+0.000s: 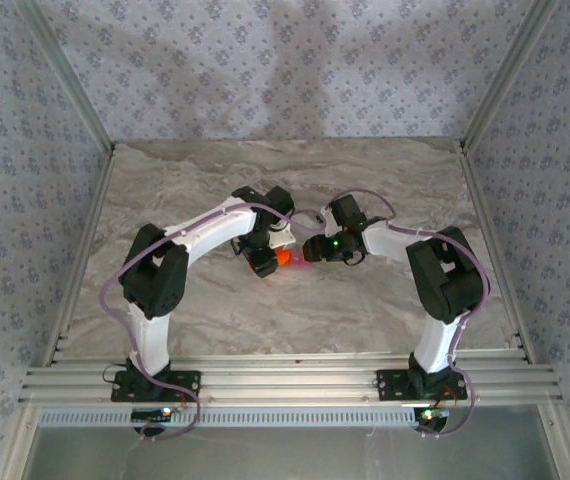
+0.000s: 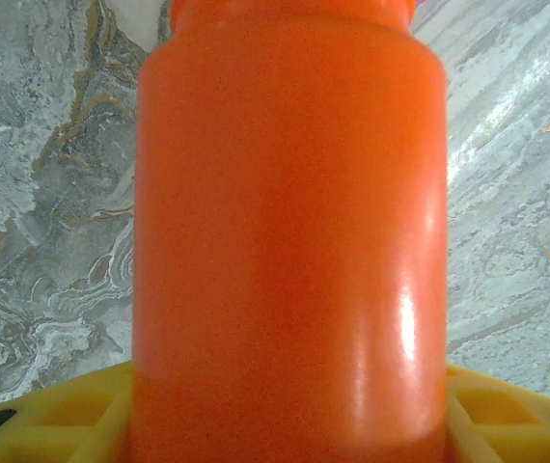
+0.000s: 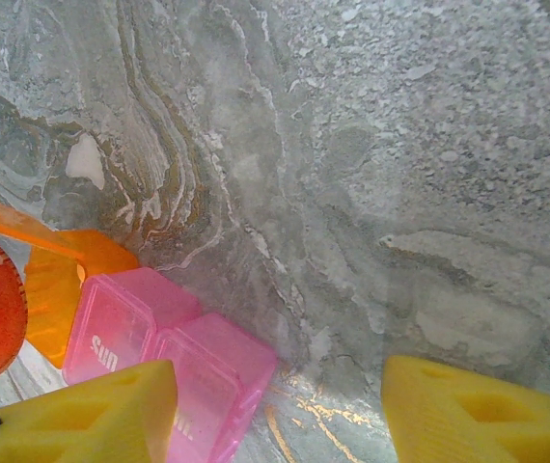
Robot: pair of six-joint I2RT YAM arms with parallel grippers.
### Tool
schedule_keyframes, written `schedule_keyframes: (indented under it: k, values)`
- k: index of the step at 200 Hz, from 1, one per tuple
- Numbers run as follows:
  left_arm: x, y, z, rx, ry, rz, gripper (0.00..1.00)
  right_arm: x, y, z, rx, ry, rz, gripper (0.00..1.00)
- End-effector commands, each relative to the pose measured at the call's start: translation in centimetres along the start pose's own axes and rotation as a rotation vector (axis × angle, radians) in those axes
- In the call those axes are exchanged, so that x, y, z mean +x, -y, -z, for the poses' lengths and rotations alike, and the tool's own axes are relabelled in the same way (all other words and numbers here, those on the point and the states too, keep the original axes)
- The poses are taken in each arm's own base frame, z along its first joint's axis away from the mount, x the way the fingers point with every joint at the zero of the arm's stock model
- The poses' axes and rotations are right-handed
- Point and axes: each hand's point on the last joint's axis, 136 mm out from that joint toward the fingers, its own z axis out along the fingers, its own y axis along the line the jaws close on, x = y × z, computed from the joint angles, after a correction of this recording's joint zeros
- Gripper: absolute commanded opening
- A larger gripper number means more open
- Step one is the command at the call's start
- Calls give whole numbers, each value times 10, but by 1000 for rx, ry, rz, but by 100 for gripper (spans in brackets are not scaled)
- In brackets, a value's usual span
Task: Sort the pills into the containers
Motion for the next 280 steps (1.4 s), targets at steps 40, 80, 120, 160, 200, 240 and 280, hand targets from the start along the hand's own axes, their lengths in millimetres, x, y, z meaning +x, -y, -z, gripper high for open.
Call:
schedule_keyframes:
  k: [40,80,120,160,200,240,280]
  values:
    - [1,2,1,-23,-38,-46,0,10,-1,-13,-18,-52,-5,60]
    - [2,2,-1,-30,-52,-53,0,11,0,-13,-20,-54,-5,60]
    - [2,-1,-2,-49,-63,-61,0,11,0,-13,-20,-55,-6,60]
    - [3,-2,-1,-68,-70,-75,0,11,0,-14,-19,-56,-6,60]
    - [3,-4,2,-92,-74,-87,0,12,0,-14,-19,-57,-6,60]
    - [4,-5,5,-105,-74,-91,0,11,-1,-13,-22,-54,-6,60]
    - [4,-7,12,-121,-63,-92,0,12,0,-14,-22,-57,-8,60]
